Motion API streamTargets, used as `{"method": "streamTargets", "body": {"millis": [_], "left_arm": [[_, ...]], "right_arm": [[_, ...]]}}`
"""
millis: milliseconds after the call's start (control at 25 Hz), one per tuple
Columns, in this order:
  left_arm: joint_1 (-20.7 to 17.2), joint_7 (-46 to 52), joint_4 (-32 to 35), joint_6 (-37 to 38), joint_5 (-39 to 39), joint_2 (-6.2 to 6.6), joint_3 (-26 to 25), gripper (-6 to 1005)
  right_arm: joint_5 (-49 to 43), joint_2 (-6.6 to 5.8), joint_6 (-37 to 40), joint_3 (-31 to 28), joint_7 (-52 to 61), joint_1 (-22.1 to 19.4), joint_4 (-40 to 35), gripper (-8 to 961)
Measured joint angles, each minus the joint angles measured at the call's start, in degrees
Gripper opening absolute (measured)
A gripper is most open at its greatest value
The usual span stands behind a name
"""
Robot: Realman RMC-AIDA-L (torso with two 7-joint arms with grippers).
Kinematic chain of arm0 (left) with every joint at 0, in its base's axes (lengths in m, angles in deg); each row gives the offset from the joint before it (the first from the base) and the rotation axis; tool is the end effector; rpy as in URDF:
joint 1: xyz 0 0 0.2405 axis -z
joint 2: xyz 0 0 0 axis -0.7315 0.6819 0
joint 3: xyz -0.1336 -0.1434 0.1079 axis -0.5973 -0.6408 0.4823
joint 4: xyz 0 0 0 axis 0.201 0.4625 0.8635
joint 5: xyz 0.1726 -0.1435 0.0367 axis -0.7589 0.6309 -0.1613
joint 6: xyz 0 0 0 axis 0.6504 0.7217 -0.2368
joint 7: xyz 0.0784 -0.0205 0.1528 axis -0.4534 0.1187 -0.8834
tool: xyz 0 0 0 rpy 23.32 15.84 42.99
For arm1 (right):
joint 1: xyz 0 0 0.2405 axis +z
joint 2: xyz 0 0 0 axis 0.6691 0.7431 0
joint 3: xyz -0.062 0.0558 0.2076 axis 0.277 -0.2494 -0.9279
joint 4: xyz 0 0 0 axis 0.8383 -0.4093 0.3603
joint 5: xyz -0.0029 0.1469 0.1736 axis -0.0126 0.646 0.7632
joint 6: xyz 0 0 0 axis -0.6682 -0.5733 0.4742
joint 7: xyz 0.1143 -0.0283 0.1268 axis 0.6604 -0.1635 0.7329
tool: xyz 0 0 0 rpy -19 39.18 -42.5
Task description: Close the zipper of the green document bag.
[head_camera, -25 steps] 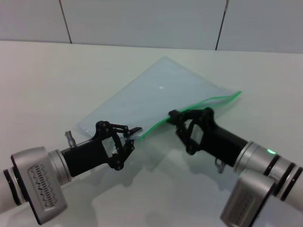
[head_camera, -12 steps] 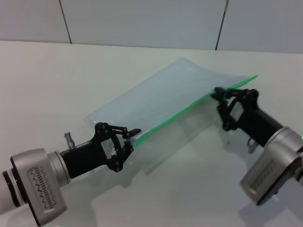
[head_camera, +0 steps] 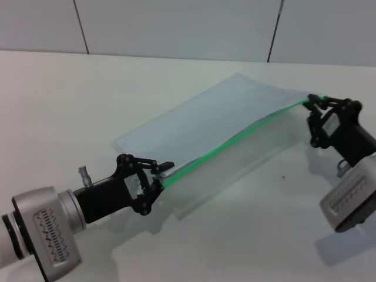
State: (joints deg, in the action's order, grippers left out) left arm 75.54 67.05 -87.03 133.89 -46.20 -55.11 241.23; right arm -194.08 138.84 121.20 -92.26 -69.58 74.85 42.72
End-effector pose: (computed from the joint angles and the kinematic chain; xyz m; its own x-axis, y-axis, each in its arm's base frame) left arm -0.2737 0.2936 -0.0806 0.8401 -0.5304 0.1134 -0.2930 -0.6197 -0.7280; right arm 0.2677 0.3716 -0.0716 0.9268 0.3114 0.2101 0.3064 -0.3030 -0.9024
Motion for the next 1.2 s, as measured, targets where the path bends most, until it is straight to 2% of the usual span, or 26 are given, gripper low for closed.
{"method": "streamTargets", "body": {"millis": [440,560,720,840,960,1000,1160,1200], "left_arm": [[-0.1,-2.5,0.0,0.1,0.6,-0.03,-0.6,59],[-0.2,-3.5,0.1,0.1,3.1,-0.06,-1.5,60],[-1.2,-3.5,0.1,2.6,9.4,-0.06,-4.9,62],[-2.4,-1.9,0.1,6.2,15.0,0.0,-9.2,193],[-3.3,1.2,0.0,9.3,20.0,0.05,-12.8,317],[-3.5,2.6,0.0,10.1,21.6,0.06,-14.1,353],[-4.3,9.8,-0.1,12.7,29.0,0.07,-19.1,497],[-4.4,11.7,-0.2,13.0,30.5,0.08,-20.2,497]], "right_arm": [[7.0,0.2,0.7,0.1,0.0,-0.2,-1.2,142],[7.8,0.22,1.2,0.0,0.3,-0.5,-0.5,147],[12.5,0.19,7.7,0.0,1.1,-2.2,1.7,154],[16.0,0.13,15.6,0.0,5.3,-4.4,2.9,159],[17.8,0.05,21.5,-0.1,14.2,-6.1,2.8,319],[19.1,-0.01,24.2,-0.1,20.5,-6.8,2.5,373],[20.5,-0.08,27.5,-0.1,28.9,-7.8,2.2,536],[20.9,-0.08,28.5,-0.1,31.1,-8.2,2.1,577]]}}
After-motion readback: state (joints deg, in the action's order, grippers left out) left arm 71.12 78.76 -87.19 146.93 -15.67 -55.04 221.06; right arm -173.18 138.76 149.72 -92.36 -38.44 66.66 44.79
